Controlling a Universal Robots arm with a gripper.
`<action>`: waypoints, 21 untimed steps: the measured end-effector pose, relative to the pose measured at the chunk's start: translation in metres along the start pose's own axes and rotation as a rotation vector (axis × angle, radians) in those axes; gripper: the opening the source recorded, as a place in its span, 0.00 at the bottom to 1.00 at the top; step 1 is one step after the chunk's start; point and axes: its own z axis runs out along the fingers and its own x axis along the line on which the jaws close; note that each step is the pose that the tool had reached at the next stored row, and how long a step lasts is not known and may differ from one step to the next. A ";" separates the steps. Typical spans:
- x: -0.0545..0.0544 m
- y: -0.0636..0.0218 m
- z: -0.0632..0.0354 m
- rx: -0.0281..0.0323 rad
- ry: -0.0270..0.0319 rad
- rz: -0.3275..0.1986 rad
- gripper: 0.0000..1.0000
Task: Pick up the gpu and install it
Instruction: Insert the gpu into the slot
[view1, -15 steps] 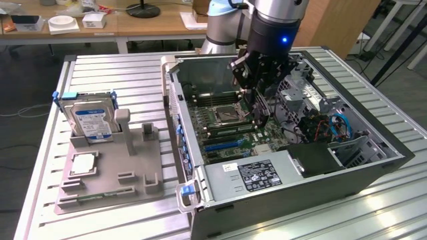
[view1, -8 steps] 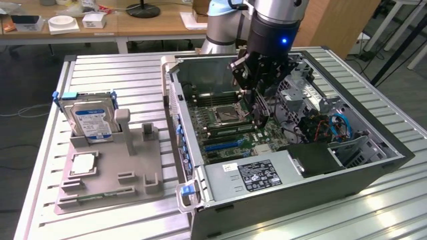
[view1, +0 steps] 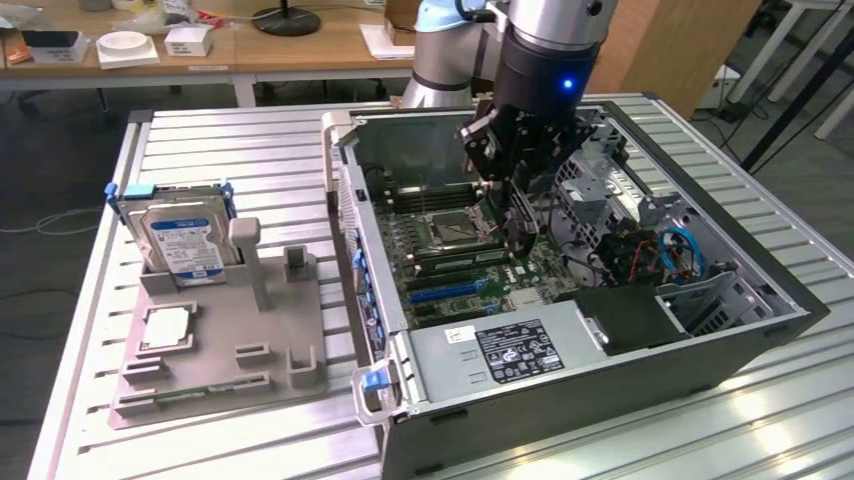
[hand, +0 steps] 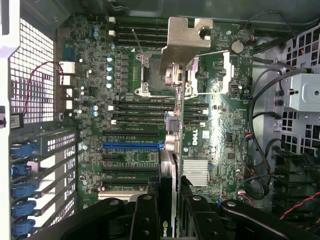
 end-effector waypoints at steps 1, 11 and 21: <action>0.000 0.0000 0.0002 0.0000 -0.0001 0.000 0.26; 0.000 0.0000 0.0029 0.0000 -0.0003 0.000 0.26; 0.000 -0.0001 0.0056 0.0000 -0.0002 0.000 0.26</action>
